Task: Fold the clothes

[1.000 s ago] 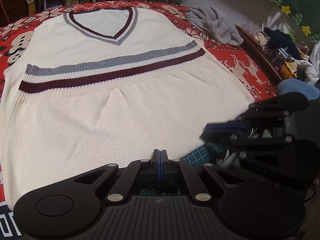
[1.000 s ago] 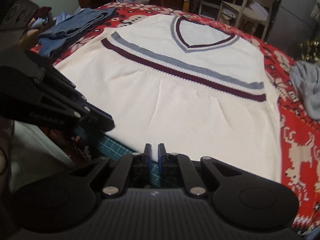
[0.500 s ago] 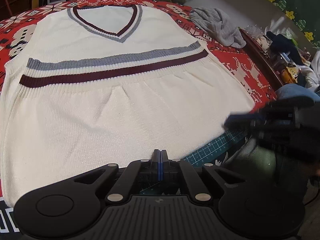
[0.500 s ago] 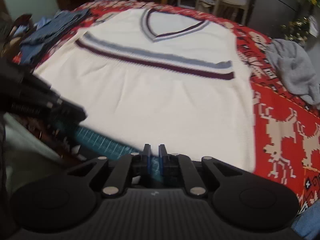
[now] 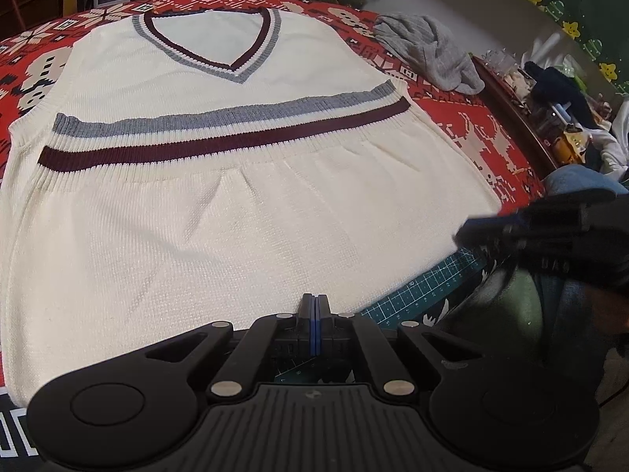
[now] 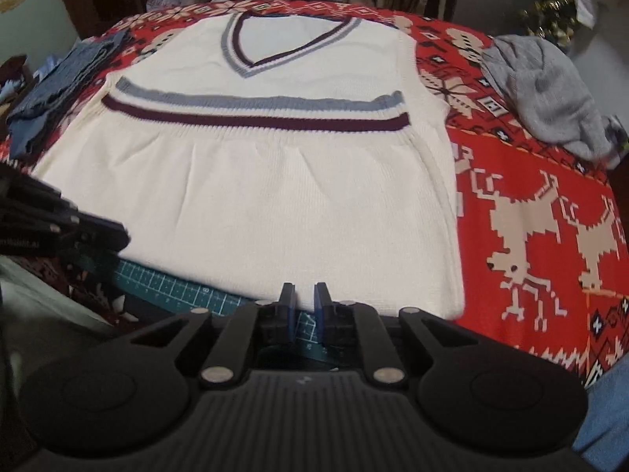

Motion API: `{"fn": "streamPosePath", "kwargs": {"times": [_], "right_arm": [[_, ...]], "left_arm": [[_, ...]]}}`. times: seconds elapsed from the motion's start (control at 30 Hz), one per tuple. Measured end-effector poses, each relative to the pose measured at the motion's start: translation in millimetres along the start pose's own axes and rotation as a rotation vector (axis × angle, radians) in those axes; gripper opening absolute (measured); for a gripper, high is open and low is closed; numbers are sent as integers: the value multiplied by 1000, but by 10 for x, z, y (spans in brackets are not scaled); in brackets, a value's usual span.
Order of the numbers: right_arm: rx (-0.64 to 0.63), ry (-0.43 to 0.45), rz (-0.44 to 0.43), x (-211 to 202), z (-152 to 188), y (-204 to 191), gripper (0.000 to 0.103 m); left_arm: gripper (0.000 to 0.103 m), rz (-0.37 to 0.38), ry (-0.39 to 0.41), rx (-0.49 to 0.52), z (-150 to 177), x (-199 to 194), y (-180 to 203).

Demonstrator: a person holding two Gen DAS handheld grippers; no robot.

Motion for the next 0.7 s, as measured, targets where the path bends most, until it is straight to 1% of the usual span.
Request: {"fn": "streamPosePath", "kwargs": {"times": [0.03, 0.1, 0.17, 0.23, 0.33, 0.47, 0.6, 0.7], "right_arm": [[9, 31, 13, -25, -48, 18, 10], [37, 53, 33, 27, -176, 84, 11], [72, 35, 28, 124, -233, 162, 11], [75, 2, 31, 212, -208, 223, 11], [31, -4, 39, 176, -75, 238, 11], [25, -38, 56, 81, 2, 270, 11], [62, 43, 65, -15, -186, 321, 11], [100, 34, 84, 104, -287, 428, 11]], "left_arm": [[3, -1, 1, 2, 3, -3, 1], [3, -4, 1, 6, 4, -6, 8], [3, -7, 0, 5, 1, -6, 14], [3, -9, -1, 10, -3, -7, 21], [3, -8, -3, 7, -4, -9, 15], [3, -1, -1, 4, -4, -5, -3], [3, 0, 1, 9, 3, -9, 4], [3, -3, -2, 9, 1, -9, 8]]}}
Point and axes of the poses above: each gripper's, at about its wrist camera, not at the fingertips, and x roughly the way its jaws point, y to its right, z to its underside, the point moved 1 cm from there along x, roughly the way its jaws point, and after that the axes turned 15 degrees about x, right-handed, at the moved point
